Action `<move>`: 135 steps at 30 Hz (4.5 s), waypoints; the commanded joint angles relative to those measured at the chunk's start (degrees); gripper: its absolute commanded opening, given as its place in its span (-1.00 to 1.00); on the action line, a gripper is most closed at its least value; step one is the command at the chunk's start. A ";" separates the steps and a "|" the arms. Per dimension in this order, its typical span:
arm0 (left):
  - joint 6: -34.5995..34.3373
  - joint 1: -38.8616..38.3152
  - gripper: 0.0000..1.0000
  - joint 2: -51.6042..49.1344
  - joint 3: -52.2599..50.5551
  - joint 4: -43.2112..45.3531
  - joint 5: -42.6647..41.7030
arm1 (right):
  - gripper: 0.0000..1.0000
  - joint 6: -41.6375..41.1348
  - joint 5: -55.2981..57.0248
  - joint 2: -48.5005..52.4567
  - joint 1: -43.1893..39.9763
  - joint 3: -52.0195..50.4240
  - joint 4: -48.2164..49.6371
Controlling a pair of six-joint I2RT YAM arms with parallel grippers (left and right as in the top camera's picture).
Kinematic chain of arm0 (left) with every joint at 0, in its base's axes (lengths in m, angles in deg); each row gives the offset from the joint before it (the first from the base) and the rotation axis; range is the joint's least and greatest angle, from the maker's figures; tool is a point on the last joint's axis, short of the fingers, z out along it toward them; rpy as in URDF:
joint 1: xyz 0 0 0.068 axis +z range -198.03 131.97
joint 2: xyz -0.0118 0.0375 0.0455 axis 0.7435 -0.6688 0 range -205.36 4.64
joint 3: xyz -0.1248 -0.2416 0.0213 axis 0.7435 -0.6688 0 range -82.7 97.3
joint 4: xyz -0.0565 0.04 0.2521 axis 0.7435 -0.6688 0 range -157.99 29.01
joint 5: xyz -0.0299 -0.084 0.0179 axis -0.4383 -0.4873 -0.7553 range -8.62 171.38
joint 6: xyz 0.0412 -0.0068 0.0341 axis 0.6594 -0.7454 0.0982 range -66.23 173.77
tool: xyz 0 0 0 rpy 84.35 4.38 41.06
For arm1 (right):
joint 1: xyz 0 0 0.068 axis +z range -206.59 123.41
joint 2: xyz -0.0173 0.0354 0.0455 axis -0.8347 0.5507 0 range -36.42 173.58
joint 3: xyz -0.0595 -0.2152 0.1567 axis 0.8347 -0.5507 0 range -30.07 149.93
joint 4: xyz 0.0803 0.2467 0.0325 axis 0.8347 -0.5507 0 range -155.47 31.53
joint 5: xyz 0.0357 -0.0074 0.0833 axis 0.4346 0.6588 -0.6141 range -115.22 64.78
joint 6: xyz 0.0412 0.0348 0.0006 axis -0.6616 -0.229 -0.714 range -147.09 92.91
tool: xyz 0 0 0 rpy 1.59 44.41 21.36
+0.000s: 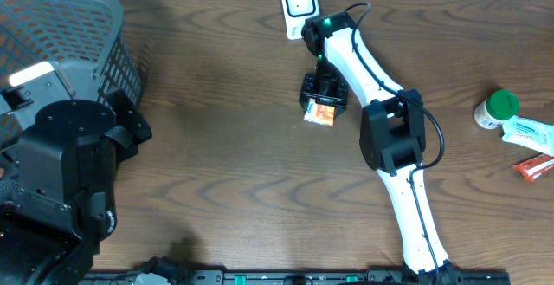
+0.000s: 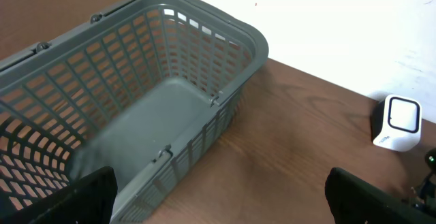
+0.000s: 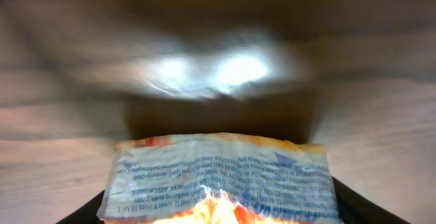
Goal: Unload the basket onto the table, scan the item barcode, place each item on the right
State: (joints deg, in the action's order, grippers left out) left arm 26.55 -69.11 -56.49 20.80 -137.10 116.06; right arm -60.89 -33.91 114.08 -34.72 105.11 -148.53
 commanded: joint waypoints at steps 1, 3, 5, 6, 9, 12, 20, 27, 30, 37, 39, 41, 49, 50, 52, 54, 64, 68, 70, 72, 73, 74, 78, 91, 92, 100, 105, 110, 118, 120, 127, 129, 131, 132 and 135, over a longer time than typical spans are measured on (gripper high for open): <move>-0.52 0.24 0.96 0.04 -0.33 -0.17 0.90 | 0.28 5.53 -1.40 1.49 -0.26 -0.07 -3.23; -0.55 0.24 0.96 0.04 -0.33 -0.15 0.90 | 0.23 9.51 -5.11 1.49 -0.46 -0.07 -6.27; -0.55 0.22 0.96 0.04 -0.33 -0.15 0.90 | 0.03 14.01 -8.48 1.49 -0.68 -0.17 -7.50; -0.55 0.24 0.96 0.04 -0.33 -0.15 0.90 | 0.05 15.91 -10.56 1.49 -0.68 -0.17 -7.50; -0.55 0.22 0.96 0.04 -0.33 -0.17 0.90 | 0.12 16.96 -16.70 1.49 -0.66 -0.17 -7.50; -0.55 0.24 0.96 0.04 -0.33 -0.15 0.90 | 0.12 16.94 -19.26 1.49 -0.66 -0.20 -7.50; -0.55 0.24 0.96 0.04 -0.33 -0.15 0.90 | 0.10 16.90 -26.95 1.49 -0.46 -0.20 -7.50; -0.55 0.24 0.96 0.04 -0.33 -0.15 0.90 | 0.05 16.68 -36.94 1.49 -0.39 -0.20 -7.50; -0.55 0.24 0.95 0.04 -0.33 -0.15 0.90 | 0.05 16.46 -39.47 1.49 -0.26 -0.20 -7.50; -0.55 0.24 0.96 0.04 -0.33 -0.15 0.90 | 0.08 16.06 -39.23 1.49 -0.13 -0.20 -7.48; -0.55 0.24 0.96 0.04 -0.33 -0.15 0.90 | 0.16 16.50 -38.49 1.49 -0.15 -0.20 -7.34; -0.55 0.24 0.96 0.04 -0.33 -0.15 0.90 | 0.16 18.05 -38.27 1.49 -0.44 -0.17 -6.40; -0.55 0.24 0.96 0.04 -0.33 -0.15 0.90 | -0.07 18.23 -37.73 0.04 -1.97 4.42 -7.28; -0.55 0.24 0.96 0.04 -0.33 -0.15 0.90 | -0.09 18.23 -37.55 -0.28 -2.05 5.46 -7.28; -0.55 0.24 0.96 0.04 -0.33 -0.17 0.90 | -0.10 17.42 -35.71 -1.73 -2.05 8.17 -7.28; -0.55 0.24 0.96 0.04 -0.33 -0.15 0.90 | -0.10 15.39 -32.85 -3.56 -2.05 10.43 -7.28; -0.55 0.24 0.96 0.04 -0.33 -0.15 0.87 | -0.07 10.01 -15.91 -20.09 0.02 11.93 -7.26; -0.55 0.24 0.95 0.04 -0.33 -0.15 0.87 | -0.06 9.81 -4.72 -24.83 2.01 11.93 -5.81; -0.55 0.24 0.96 0.04 -0.33 -0.15 0.90 | -0.05 9.66 1.90 -25.73 3.32 11.93 -3.80; -0.55 0.24 0.96 0.04 -0.33 -0.15 0.90 | -0.01 7.48 6.10 -25.75 4.55 11.91 -2.80; -0.55 0.24 0.96 0.04 -0.33 -0.15 0.90 | -0.01 7.50 7.02 -25.62 5.09 11.74 -2.10; -0.55 0.24 0.96 0.04 -0.33 -0.15 0.87 | 0.01 7.67 7.93 -25.42 5.53 11.47 -1.36; -0.55 0.24 0.96 0.04 -0.33 -0.17 0.90 | 0.01 7.69 14.47 -24.96 6.86 10.16 4.28; -0.55 0.24 0.96 0.04 -0.33 -0.15 0.90 | -0.02 7.67 23.43 -24.59 6.84 -3.67 27.39; -0.55 0.24 0.96 0.04 -0.33 -0.15 0.90 | 0.00 7.69 23.41 -24.59 6.84 -5.95 30.34; -0.55 0.24 0.96 0.04 -0.33 -0.15 0.90 | -0.06 7.69 23.47 -24.57 6.84 -17.59 48.63; -0.55 0.24 0.96 0.04 -0.33 -0.15 0.90 | -0.02 7.72 26.49 -24.35 6.58 -21.09 56.81; -0.55 0.24 0.96 0.04 -0.33 -0.15 0.90 | 0.03 8.26 28.55 -21.94 5.51 -21.40 63.91; -0.55 0.24 0.96 0.04 -0.33 -0.15 0.90 | 0.03 9.49 28.52 -15.82 2.60 -21.38 77.94; -0.55 0.24 0.96 0.04 -0.33 -0.15 0.90 | 0.03 9.84 28.24 -14.58 1.88 -21.38 81.24; -0.55 0.24 0.96 0.04 -0.33 -0.15 0.90 | 0.05 10.73 27.50 -11.39 0.94 -21.38 90.05; -0.55 0.24 0.96 0.04 -0.33 -0.15 0.90 | 0.05 10.71 27.45 -10.36 0.94 -21.38 91.25; -0.55 0.24 0.96 0.04 -0.33 -0.15 0.90 | 0.06 10.71 27.12 -9.40 0.94 -21.33 92.11; -0.55 0.24 0.96 0.04 -0.33 -0.15 0.90 | 0.07 10.71 26.69 -8.83 0.96 -21.33 92.52; -0.55 0.24 0.96 0.04 -0.33 -0.15 0.90 | 0.08 10.69 25.53 -7.91 1.09 -21.31 92.72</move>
State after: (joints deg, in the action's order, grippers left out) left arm 26.55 -69.11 -56.49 20.80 -137.10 116.08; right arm -50.75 -7.73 104.37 -33.91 83.75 -56.03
